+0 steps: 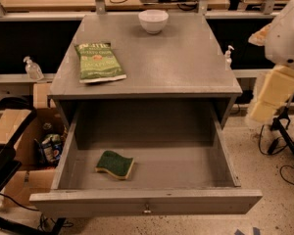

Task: Pick sponge from top drawer and place on counter

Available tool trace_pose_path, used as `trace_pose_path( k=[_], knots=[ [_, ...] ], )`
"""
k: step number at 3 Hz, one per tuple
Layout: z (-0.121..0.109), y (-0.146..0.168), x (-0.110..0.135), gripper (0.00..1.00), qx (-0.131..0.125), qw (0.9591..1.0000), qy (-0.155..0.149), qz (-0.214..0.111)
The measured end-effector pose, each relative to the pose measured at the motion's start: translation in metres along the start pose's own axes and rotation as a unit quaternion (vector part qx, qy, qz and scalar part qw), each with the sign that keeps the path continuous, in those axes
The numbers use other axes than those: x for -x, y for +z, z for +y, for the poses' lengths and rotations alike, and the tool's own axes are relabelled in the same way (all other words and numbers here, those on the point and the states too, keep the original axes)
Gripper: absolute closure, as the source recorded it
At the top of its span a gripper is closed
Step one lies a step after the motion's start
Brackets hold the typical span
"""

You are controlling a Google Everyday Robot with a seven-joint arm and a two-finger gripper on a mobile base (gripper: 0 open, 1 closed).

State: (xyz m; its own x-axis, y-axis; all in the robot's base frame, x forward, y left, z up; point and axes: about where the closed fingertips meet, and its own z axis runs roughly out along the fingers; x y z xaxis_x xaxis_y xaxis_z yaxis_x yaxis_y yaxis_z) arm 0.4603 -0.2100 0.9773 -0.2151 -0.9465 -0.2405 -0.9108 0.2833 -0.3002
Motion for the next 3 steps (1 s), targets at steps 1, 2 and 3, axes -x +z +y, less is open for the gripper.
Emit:
trace_pose_path(
  k=[1,2,3],
  knots=[
    [-0.02,0.031,0.009,0.0,-0.01,0.9995,0.019,-0.025],
    [-0.039,0.079,0.026,0.0,-0.027,0.9953,0.045,-0.081],
    [-0.03,0.118,0.044,0.0,-0.056,0.9859,0.079,-0.137]
  ],
)
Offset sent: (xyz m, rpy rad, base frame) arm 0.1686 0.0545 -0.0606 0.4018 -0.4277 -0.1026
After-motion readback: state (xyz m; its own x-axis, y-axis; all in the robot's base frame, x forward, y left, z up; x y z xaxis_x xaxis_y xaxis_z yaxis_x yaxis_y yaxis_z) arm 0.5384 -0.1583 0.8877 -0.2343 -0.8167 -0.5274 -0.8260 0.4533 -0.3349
